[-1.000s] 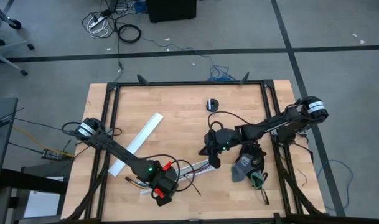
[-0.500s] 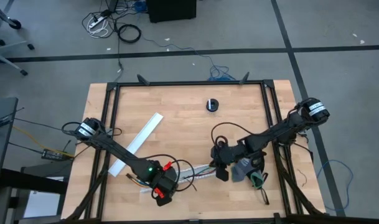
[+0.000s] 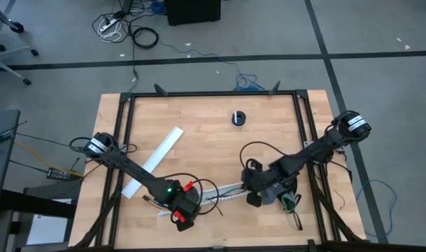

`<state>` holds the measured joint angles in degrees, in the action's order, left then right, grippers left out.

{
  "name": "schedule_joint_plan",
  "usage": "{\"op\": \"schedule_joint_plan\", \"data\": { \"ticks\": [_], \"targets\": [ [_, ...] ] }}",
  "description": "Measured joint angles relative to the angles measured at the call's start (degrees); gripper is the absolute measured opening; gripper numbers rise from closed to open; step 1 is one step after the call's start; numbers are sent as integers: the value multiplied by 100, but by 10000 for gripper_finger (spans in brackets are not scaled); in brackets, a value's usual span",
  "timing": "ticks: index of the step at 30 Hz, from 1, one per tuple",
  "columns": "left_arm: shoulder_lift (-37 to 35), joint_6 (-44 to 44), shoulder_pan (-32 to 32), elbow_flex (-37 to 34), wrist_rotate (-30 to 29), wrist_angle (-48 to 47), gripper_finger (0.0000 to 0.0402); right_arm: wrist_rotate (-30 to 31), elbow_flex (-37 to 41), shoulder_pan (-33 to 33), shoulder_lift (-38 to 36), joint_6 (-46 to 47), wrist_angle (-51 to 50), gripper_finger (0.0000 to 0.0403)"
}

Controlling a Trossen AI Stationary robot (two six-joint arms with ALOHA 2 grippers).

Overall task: Ziptie cables
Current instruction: Put the cable wires in the white cable duct

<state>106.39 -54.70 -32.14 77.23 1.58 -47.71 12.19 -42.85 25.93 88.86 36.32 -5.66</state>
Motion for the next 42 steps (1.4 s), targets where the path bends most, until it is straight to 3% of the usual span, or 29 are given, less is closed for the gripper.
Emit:
{"op": "schedule_joint_plan", "data": {
  "ticks": [5,10,20,26,33,42],
  "targets": [
    [0,5,0,0,-16,1,0,-21,0,-33,0,-171,-531,0],
    [0,9,-2,0,32,-8,0,-402,0,-164,0,-335,-289,12],
    [0,24,-7,0,-45,-15,0,-1091,-123,-463,0,-298,-363,108],
    [0,35,-4,-2,-42,-4,0,-836,-1030,-474,-151,-900,-1514,157],
    [0,98,-4,0,-91,-4,0,-530,-2058,-481,-626,-1877,-2276,165],
    [0,690,-11,-1,-384,16,39,-383,-2192,-461,-1221,-1803,-2750,164]
  ]
}}
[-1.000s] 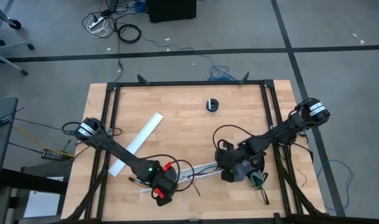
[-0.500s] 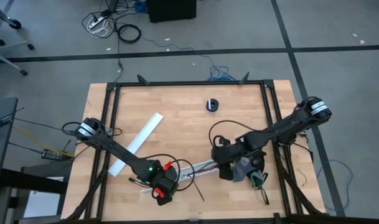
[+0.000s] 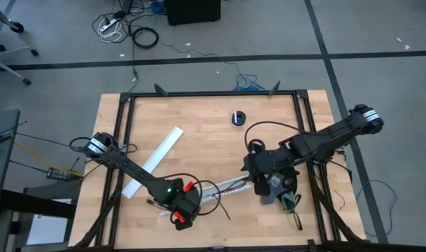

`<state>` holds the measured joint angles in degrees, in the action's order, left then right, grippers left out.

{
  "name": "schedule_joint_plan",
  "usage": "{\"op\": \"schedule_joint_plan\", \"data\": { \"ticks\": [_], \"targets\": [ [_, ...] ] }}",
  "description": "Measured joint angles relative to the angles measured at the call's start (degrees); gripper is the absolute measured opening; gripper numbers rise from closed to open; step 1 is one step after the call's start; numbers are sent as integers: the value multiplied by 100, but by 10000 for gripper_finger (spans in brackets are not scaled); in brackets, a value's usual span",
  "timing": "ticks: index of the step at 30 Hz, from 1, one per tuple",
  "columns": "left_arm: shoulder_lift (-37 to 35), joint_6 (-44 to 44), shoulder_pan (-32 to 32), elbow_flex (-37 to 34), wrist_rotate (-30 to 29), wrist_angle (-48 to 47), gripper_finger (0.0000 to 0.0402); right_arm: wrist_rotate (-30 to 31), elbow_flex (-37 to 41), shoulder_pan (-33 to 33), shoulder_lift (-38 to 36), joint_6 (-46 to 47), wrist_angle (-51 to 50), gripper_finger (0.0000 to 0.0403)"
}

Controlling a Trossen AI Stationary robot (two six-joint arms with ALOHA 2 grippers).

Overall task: Ziptie cables
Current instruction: Put the cable wires in the white cable duct

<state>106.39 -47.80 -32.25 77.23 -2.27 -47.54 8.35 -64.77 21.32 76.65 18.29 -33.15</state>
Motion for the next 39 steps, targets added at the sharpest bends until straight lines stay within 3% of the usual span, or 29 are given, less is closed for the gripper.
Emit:
{"op": "schedule_joint_plan", "data": {
  "ticks": [10,15,23,27,34,39],
  "targets": [
    [0,644,59,79,-239,-11,123,1,2,2,-45,91,-195,165],
    [0,882,164,761,-435,-778,126,4,2,2,-45,-41,-353,166],
    [-6,968,-86,2089,-1672,-2404,126,248,4,2,-45,-286,-473,167],
    [-1,245,-690,2105,-2069,-3071,126,254,4,-38,-45,-721,88,166],
    [4,-2395,-1860,1756,-2856,-4212,126,247,7,-317,127,-1399,1034,164],
    [2,-3581,-2551,1342,-3212,-3883,126,113,27,-620,493,-1299,1610,163]
  ]
}}
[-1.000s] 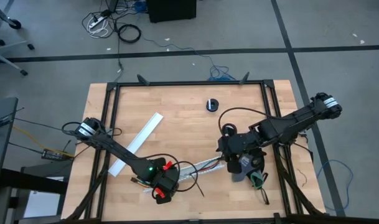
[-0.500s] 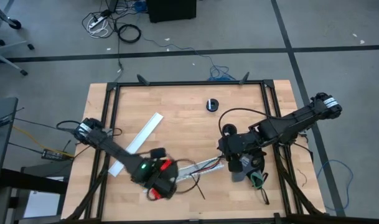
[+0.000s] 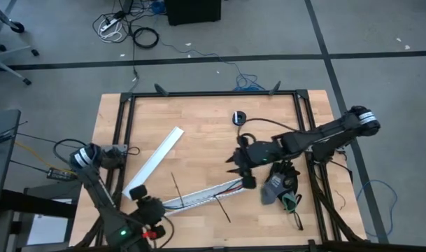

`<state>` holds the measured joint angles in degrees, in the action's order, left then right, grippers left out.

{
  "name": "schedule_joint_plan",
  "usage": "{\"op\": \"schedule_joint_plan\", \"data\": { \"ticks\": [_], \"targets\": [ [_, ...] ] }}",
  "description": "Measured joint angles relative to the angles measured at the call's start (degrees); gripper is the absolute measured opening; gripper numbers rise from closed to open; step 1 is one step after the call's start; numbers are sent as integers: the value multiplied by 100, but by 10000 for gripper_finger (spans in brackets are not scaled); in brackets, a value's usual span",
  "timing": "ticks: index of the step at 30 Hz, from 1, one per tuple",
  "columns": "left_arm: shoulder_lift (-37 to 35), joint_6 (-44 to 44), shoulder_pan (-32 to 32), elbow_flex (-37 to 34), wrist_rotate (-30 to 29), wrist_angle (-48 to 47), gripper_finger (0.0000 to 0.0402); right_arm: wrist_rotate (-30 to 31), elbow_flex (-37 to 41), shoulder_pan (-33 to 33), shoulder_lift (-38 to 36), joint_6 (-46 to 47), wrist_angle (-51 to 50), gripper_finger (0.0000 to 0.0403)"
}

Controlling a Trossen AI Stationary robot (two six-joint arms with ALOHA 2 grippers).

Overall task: Ziptie cables
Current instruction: Put the cable wires in the white cable duct

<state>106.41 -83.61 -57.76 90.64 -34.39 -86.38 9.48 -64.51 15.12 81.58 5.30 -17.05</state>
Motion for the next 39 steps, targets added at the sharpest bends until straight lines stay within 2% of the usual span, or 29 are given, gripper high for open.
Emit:
{"op": "schedule_joint_plan", "data": {
  "ticks": [5,8,10,13,18,24,28,36,39],
  "targets": [
    [0,-113,-249,-806,-74,1206,126,-1603,-15,-490,1114,-43,1569,165],
    [-2,-414,-230,-1400,-90,1728,126,-2399,-290,-678,1802,22,2246,165],
    [-1,-531,-220,-1827,-125,2160,126,-2707,-585,-765,2268,58,2501,165],
    [0,-647,-231,-2289,-553,2553,126,-3045,-1041,-812,2911,57,2463,167],
    [-7,-852,-220,-2701,-985,2790,126,-3516,-1804,-816,3786,67,2512,166],
    [-7,-537,-111,-3097,-1230,3630,126,-3825,-2406,-779,4398,72,2683,167],
    [-7,-488,52,-3284,-1264,3712,126,-3820,-2550,-774,4490,71,2781,165],
    [-7,124,398,-3385,-1292,4089,126,-3304,-2551,-774,4492,-91,2817,164],
    [-7,236,490,-3385,-1286,4141,126,-3309,-2549,-775,4471,-120,2719,163]
  ]
}}
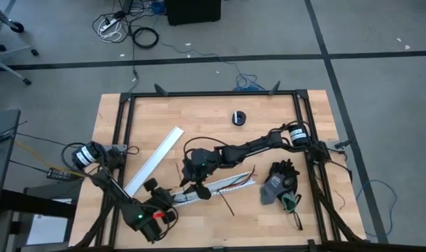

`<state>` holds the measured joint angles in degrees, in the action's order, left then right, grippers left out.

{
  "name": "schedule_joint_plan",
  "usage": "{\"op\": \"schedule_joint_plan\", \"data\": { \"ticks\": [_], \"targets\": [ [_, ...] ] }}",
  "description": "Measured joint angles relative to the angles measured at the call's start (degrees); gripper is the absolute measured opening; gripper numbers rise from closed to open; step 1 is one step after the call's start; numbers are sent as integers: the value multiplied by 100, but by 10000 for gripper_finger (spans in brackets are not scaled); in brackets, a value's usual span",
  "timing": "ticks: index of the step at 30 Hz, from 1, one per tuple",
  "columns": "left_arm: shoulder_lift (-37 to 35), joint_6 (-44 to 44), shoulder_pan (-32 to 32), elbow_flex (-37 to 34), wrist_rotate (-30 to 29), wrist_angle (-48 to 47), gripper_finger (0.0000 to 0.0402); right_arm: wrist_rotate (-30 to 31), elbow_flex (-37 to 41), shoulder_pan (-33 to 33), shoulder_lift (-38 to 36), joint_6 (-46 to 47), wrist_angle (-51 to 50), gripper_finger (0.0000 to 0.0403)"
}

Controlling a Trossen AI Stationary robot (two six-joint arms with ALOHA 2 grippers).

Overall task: Ziptie cables
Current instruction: Put the cable wires in the white cable duct

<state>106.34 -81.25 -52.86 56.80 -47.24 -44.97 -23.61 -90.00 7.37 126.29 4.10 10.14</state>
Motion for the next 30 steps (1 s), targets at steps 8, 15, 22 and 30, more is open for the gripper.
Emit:
{"op": "schedule_joint_plan", "data": {
  "ticks": [8,15,22,30],
  "targets": [
    [0,28,70,0,-7,30,126,-8,7,16,-64,35,-1156,162],
    [0,37,76,0,-11,110,126,390,-1,5,-62,-23,-697,161],
    [0,43,77,0,-12,193,126,606,0,9,-62,-78,-654,152],
    [0,78,174,0,-31,194,126,757,0,13,-62,-89,-568,112]
  ]
}}
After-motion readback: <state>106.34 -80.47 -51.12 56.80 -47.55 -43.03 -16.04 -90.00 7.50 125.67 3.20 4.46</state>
